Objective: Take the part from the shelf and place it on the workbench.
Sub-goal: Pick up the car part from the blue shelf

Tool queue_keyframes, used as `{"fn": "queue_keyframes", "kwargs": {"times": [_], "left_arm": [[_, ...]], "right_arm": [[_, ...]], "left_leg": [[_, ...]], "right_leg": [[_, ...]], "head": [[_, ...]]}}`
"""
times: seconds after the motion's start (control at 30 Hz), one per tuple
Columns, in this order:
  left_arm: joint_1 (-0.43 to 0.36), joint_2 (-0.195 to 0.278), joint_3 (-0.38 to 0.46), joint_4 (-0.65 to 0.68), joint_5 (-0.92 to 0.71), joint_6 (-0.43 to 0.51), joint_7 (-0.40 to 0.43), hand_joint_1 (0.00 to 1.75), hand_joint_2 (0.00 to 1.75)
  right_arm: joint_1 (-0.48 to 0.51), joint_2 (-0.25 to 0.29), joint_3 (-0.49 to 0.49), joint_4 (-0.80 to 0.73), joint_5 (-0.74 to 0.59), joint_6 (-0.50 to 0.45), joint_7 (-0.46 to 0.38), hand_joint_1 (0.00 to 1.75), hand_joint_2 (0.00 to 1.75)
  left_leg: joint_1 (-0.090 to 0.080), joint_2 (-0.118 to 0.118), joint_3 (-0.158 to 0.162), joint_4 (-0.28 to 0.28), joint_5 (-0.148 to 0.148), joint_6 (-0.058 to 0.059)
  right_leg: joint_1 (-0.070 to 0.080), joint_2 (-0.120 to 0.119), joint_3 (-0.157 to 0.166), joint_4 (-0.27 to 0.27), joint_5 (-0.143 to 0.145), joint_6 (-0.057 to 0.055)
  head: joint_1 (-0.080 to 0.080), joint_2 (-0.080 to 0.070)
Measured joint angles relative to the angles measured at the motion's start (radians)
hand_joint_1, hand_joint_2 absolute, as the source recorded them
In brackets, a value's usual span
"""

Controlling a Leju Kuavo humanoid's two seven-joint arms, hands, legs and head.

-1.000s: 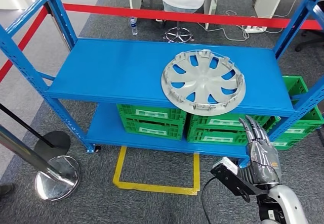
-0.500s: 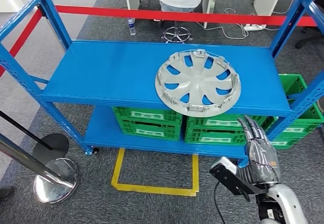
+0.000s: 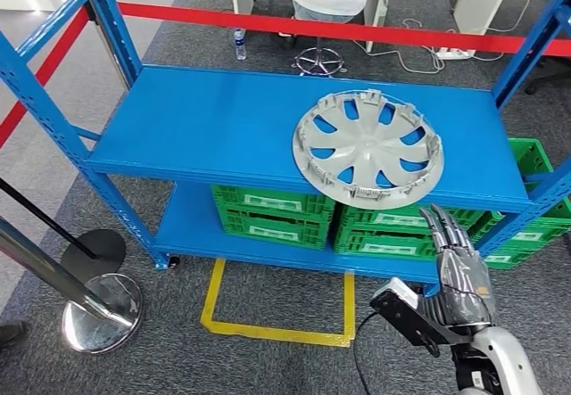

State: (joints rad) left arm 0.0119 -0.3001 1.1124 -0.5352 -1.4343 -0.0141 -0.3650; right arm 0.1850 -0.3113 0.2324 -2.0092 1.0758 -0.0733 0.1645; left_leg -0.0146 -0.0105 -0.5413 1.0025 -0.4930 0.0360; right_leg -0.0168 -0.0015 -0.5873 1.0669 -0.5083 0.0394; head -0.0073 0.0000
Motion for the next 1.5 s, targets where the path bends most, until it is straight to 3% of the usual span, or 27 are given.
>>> {"fn": "queue_keyframes", "kwargs": {"times": [0.07, 0.13, 0.2, 0.3, 0.33, 0.37, 0.4, 0.47, 0.53, 0.63, 0.7, 0.77, 0.83, 0.87, 0.9, 0.97, 1.03, 1.1, 1.2, 1.27, 1.33, 1.37, 1.4, 1.43, 1.5], "left_arm": [[0.0, 0.0, 0.0, 0.0, 0.0, 0.0, 0.0, 0.0, 0.0], [-0.001, 0.001, 0.0, 0.0, 0.0, 0.0, 0.0, 0.0, 0.0], [-0.001, 0.002, 0.0, 0.0, 0.0, 0.0, 0.0, 0.0, 0.0], [-0.001, 0.002, 0.0, -0.001, 0.0, 0.0, 0.0, 0.0, 0.0], [0.0, 0.003, 0.0, -0.001, 0.0, 0.0, 0.0, 0.0, 0.0], [0.001, 0.003, 0.0, -0.001, 0.0, 0.0, 0.0, 0.0, 0.0], [0.001, 0.003, 0.0, -0.001, 0.0, 0.0, 0.0, 0.0, 0.0], [0.001, 0.003, 0.0, -0.001, 0.0, 0.0, 0.0, 0.0, 0.0], [0.0, 0.002, 0.0, -0.001, 0.0, 0.0, 0.0, 0.0, 0.0], [-0.001, 0.002, 0.0, -0.001, 0.0, 0.0, 0.0, 0.0, 0.0], [0.001, 0.001, 0.0, -0.001, 0.0, 0.003, -0.002, 0.0, 0.0], [0.0, 0.0, 0.0, -0.002, -0.001, 0.007, -0.006, 0.0, 0.0], [0.001, 0.0, 0.0, -0.002, -0.002, 0.009, -0.007, 0.0, 0.0], [0.002, 0.0, 0.001, -0.002, -0.002, 0.01, -0.007, 0.0, 0.0], [0.004, 0.0, 0.001, -0.002, -0.002, 0.01, -0.008, 0.0, 0.0], [0.005, 0.0, 0.001, -0.002, -0.002, 0.011, -0.008, 0.0, 0.0], [0.004, 0.0, 0.001, -0.002, -0.002, 0.011, -0.009, 0.0, 0.0], [0.003, 0.0, 0.001, -0.002, -0.002, 0.011, -0.01, 0.0, 0.0], [0.0, 0.001, 0.001, -0.004, -0.002, 0.011, -0.01, 0.0, 0.0], [0.0, 0.002, 0.001, -0.005, -0.002, 0.011, -0.01, 0.0, 0.0], [0.001, 0.002, 0.001, -0.005, -0.002, 0.011, -0.011, 0.0, 0.0], [0.003, 0.002, 0.001, -0.005, -0.002, 0.011, -0.011, 0.0, 0.0], [0.005, 0.002, 0.001, -0.005, -0.002, 0.011, -0.01, 0.0, 0.0], [0.007, 0.002, 0.001, -0.005, -0.002, 0.011, -0.01, 0.0, 0.0], [0.008, 0.002, 0.002, -0.005, -0.002, 0.011, -0.01, 0.0, 0.0]], "right_arm": [[-0.001, 0.0, 0.0, 0.0, 0.0, 0.0, 0.0, 0.0, 1.75], [0.0, 0.0, 0.0, 0.0, 0.0, 0.0, 0.0, 0.0, 1.75], [-0.001, 0.0, 0.001, 0.0, 0.0, 0.0, 0.0, 0.0, 1.75], [-0.001, 0.0, 0.001, 0.0, 0.0, 0.0, 0.0, 0.0, 1.75], [-0.001, 0.0, 0.002, 0.0, 0.0, 0.0, 0.0, 0.0, 1.75], [0.0, 0.0, 0.002, 0.0, 0.0, 0.0, 0.0, 0.0, 1.75], [0.0, 0.0, 0.003, 0.0, 0.0, 0.0, 0.0, 0.0, 1.75], [-0.001, 0.0, 0.003, 0.0, 0.0, 0.0, 0.0, 0.0, 1.75], [-0.001, 0.0, 0.003, 0.0, 0.0, 0.0, 0.0, 0.0, 1.75], [-0.002, 0.0, 0.004, 0.0, 0.0, 0.0, 0.0, 0.0, 1.75], [-0.002, 0.0, 0.003, 0.0, -0.004, 0.004, 0.002, 0.0, 1.75], [0.004, 0.0, 0.002, 0.0, -0.009, 0.009, 0.007, 0.0, 1.75], [0.015, 0.0, 0.002, 0.0, -0.012, 0.01, 0.011, 0.0, 1.75], [0.021, 0.0, 0.002, 0.0, -0.013, 0.01, 0.011, 0.0, 1.75], [0.024, 0.0, 0.002, 0.0, -0.014, 0.01, 0.012, 0.0, 1.75], [0.027, 0.0, 0.001, 0.0, -0.015, 0.01, 0.012, 0.0, 1.75], [0.027, 0.0, 0.0, -0.001, -0.015, 0.011, 0.013, 0.0, 1.75], [0.029, 0.0, -0.003, -0.002, -0.015, 0.011, 0.013, 0.0, 1.75], [0.031, 0.0, -0.006, -0.004, -0.015, 0.011, 0.013, 0.0, 1.75], [0.031, 0.0, -0.006, -0.006, -0.015, 0.01, 0.013, 0.0, 1.75], [0.031, 0.0, -0.006, -0.006, -0.015, 0.011, 0.013, 0.0, 1.75], [0.032, 0.0, -0.006, -0.006, -0.015, 0.011, 0.013, 0.0, 1.75], [0.033, 0.0, -0.006, -0.006, -0.015, 0.011, 0.013, 0.0, 1.75], [0.033, 0.0, -0.006, -0.006, -0.015, 0.011, 0.013, 0.0, 1.75], [0.033, 0.0, -0.006, -0.006, -0.015, 0.011, 0.013, 0.0, 1.75]], "left_leg": [[-0.003, -0.001, -0.003, 0.002, -0.001, -0.007], [-0.002, -0.001, -0.005, 0.003, -0.001, -0.015], [0.0, 0.0, -0.015, 0.031, -0.025, -0.028], [0.01, 0.001, -0.094, 0.206, -0.115, -0.045], [0.013, 0.002, -0.121, 0.262, -0.133, -0.049], [0.016, 0.002, -0.134, 0.286, -0.131, -0.052], [0.019, 0.002, -0.128, 0.27, -0.108, -0.053], [0.024, 0.003, -0.072, 0.145, -0.033, -0.054], [0.023, 0.003, -0.023, 0.035, 0.006, -0.051], [0.019, 0.002, -0.016, 0.009, 0.0, -0.033], [0.021, 0.002, -0.009, 0.001, -0.002, -0.017], [0.021, 0.003, -0.001, -0.004, -0.003, -0.005], [0.016, 0.003, 0.004, -0.003, -0.008, 0.002], [0.013, 0.003, 0.009, -0.003, -0.012, 0.004], [0.01, 0.002, 0.015, -0.003, -0.017, 0.006], [0.005, 0.001, 0.034, -0.003, -0.03, 0.005], [0.0, 0.001, 0.047, -0.002, -0.045, -0.001], [0.0, 0.001, 0.05, -0.004, -0.054, -0.011], [0.003, 0.003, 0.054, 0.009, -0.07, -0.029], [0.007, 0.004, 0.008, 0.101, -0.107, -0.043], [0.014, 0.004, -0.081, 0.242, -0.148, -0.053], [0.016, 0.004, -0.118, 0.287, -0.146, -0.056], [0.018, 0.004, -0.14, 0.297, -0.123, -0.058], [0.019, 0.004, -0.141, 0.265, -0.077, -0.058], [0.018, 0.005, -0.114, 0.149, 0.024, -0.053]], "right_leg": [[0.004, 0.001, 0.028, -0.053, 0.005, -0.007], [0.004, 0.001, 0.03, -0.059, 0.007, -0.014], [-0.001, -0.001, 0.035, -0.066, 0.011, -0.023], [-0.004, -0.006, 0.037, -0.07, 0.011, -0.031], [-0.004, -0.006, 0.037, -0.07, 0.01, -0.032], [-0.004, -0.007, 0.038, -0.069, 0.01, -0.032], [-0.005, -0.006, 0.04, -0.069, 0.009, -0.031], [-0.007, -0.005, 0.045, -0.069, 0.006, -0.026], [-0.005, -0.004, 0.045, -0.066, 0.003, -0.016], [-0.004, -0.003, 0.041, -0.069, 0.002, 0.003], [-0.006, -0.003, 0.031, -0.049, -0.015, 0.014], [-0.006, -0.002, -0.023, 0.052, -0.062, 0.018], [-0.005, -0.002, -0.103, 0.188, -0.105, 0.018], [-0.005, -0.002, -0.128, 0.223, -0.103, 0.016], [-0.004, -0.002, -0.134, 0.218, -0.081, 0.013], [0.0, -0.001, -0.092, 0.103, 0.002, 0.002], [0.006, -0.001, -0.034, -0.008, 0.043, -0.011], [0.012, 0.0, -0.011, -0.04, 0.032, -0.021], [0.008, 0.002, 0.007, -0.058, 0.022, -0.034], [0.003, -0.001, 0.029, -0.068, 0.013, -0.041], [0.003, -0.003, 0.048, -0.07, -0.003, -0.043], [0.002, -0.002, 0.06, -0.07, -0.013, -0.043], [0.002, -0.001, 0.073, -0.07, -0.024, -0.041], [0.001, 0.0, 0.09, -0.07, -0.036, -0.038], [0.0, 0.001, 0.119, -0.072, -0.062, -0.029]], "head": [[-0.002, 0.0], [-0.004, 0.0], [-0.007, 0.0], [-0.012, 0.0], [-0.012, 0.0], [-0.012, 0.0], [-0.012, 0.0], [-0.012, 0.0], [-0.012, 0.0], [-0.011, 0.0], [-0.005, 0.0], [0.002, 0.0], [0.006, 0.0], [0.006, 0.0], [0.006, 0.0], [0.006, 0.0], [0.005, 0.0], [0.002, 0.0], [-0.003, 0.0], [-0.006, 0.0], [-0.007, 0.0], [-0.008, 0.0], [-0.007, 0.0], [-0.008, 0.0], [-0.007, 0.0]]}}
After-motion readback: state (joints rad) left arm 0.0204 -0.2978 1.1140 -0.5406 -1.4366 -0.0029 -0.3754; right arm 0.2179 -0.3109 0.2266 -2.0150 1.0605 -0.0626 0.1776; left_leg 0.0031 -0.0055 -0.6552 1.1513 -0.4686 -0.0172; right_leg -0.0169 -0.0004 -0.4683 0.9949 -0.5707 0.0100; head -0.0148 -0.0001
